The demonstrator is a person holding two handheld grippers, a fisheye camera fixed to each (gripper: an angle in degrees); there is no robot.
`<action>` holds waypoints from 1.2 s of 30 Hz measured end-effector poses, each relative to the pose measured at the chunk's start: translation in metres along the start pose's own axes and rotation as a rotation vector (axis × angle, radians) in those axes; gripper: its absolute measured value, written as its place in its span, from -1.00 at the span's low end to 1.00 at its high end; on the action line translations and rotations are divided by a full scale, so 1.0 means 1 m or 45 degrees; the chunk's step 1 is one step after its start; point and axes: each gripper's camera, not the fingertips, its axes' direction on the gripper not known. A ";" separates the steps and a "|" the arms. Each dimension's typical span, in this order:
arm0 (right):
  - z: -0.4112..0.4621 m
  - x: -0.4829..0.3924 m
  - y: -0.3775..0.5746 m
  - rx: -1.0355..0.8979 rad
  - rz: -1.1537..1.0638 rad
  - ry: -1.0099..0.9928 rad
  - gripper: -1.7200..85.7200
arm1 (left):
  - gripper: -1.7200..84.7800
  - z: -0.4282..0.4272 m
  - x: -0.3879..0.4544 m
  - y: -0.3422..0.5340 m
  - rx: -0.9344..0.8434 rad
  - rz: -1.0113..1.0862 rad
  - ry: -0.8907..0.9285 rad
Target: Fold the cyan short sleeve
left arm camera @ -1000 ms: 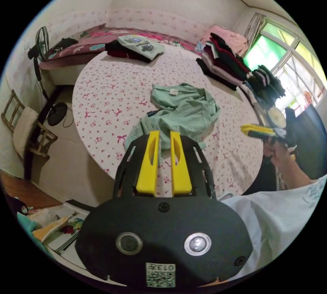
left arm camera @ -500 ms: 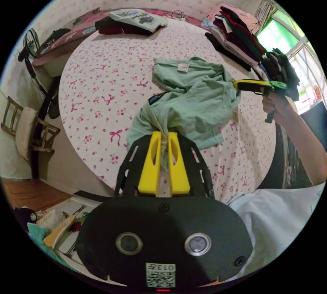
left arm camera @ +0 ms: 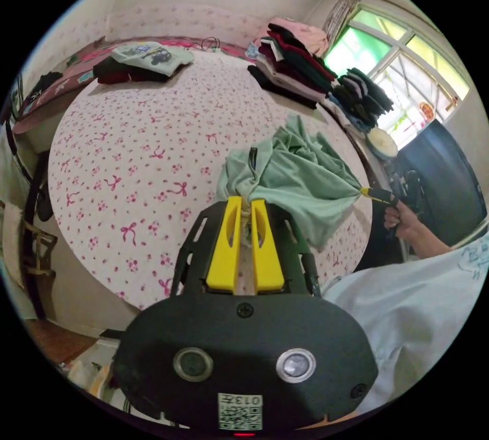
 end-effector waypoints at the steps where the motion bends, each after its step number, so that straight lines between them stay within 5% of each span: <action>1: -0.005 0.010 0.009 0.025 0.042 -0.014 -0.95 | -0.91 -0.008 -0.007 0.005 0.007 -0.036 -0.006; 12: -0.029 0.034 -0.005 0.037 -0.032 0.153 -0.86 | -0.79 -0.042 -0.009 0.043 0.135 -0.248 -0.093; 23: 0.042 -0.007 -0.091 -0.206 -0.242 0.307 -0.90 | -0.77 0.049 0.092 0.008 -0.198 0.127 -0.170; 27: 0.009 -0.010 -0.083 -0.057 -0.307 0.280 -0.93 | -0.91 0.065 0.100 0.002 -0.246 0.181 -0.354; 32: -0.062 0.028 -0.031 0.226 -0.127 0.107 -0.94 | -0.94 0.046 0.082 -0.007 -0.245 0.162 -0.173; 36: -0.066 0.060 0.010 0.143 0.019 0.083 -0.95 | -0.94 0.005 0.060 -0.001 -0.160 0.100 0.009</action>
